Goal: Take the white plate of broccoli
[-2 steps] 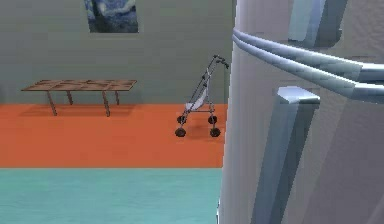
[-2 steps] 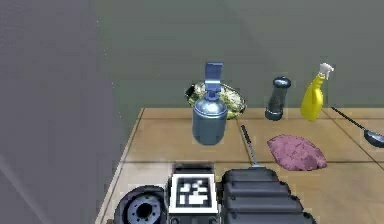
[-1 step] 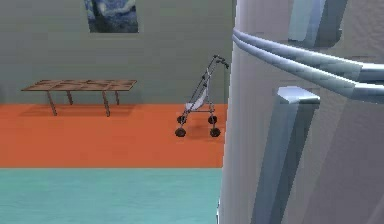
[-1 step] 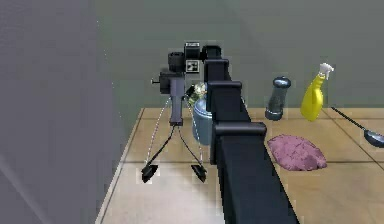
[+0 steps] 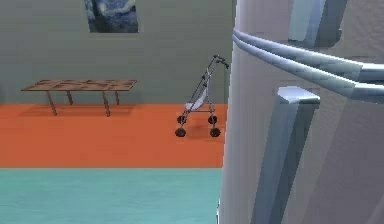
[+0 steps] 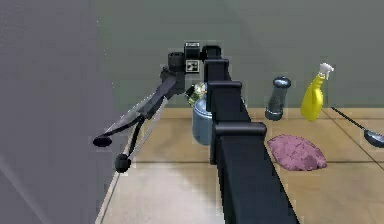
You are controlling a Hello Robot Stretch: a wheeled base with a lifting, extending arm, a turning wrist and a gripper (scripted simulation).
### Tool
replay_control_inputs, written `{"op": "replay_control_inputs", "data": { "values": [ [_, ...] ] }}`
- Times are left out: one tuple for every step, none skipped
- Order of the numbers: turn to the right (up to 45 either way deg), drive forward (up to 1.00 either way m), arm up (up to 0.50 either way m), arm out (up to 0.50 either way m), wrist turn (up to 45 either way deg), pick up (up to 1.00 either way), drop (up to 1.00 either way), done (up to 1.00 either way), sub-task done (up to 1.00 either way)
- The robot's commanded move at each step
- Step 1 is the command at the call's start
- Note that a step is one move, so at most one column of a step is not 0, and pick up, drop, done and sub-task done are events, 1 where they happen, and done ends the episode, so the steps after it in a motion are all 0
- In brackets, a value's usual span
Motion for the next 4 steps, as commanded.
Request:
{"op": "replay_control_inputs", "data": {
  "values": [
    [0.0,0.0,0.0,0.0,45.0,0.0,0.0,0.0,0.0],
    [0.0,0.0,0.0,0.0,45.0,0.0,0.0,0.0,0.0],
    [0.0,0.0,0.0,0.0,45.0,0.0,0.0,0.0,0.0],
    [0.0,0.0,0.0,0.0,42.0,0.0,0.0,0.0,0.0]
  ]
}}
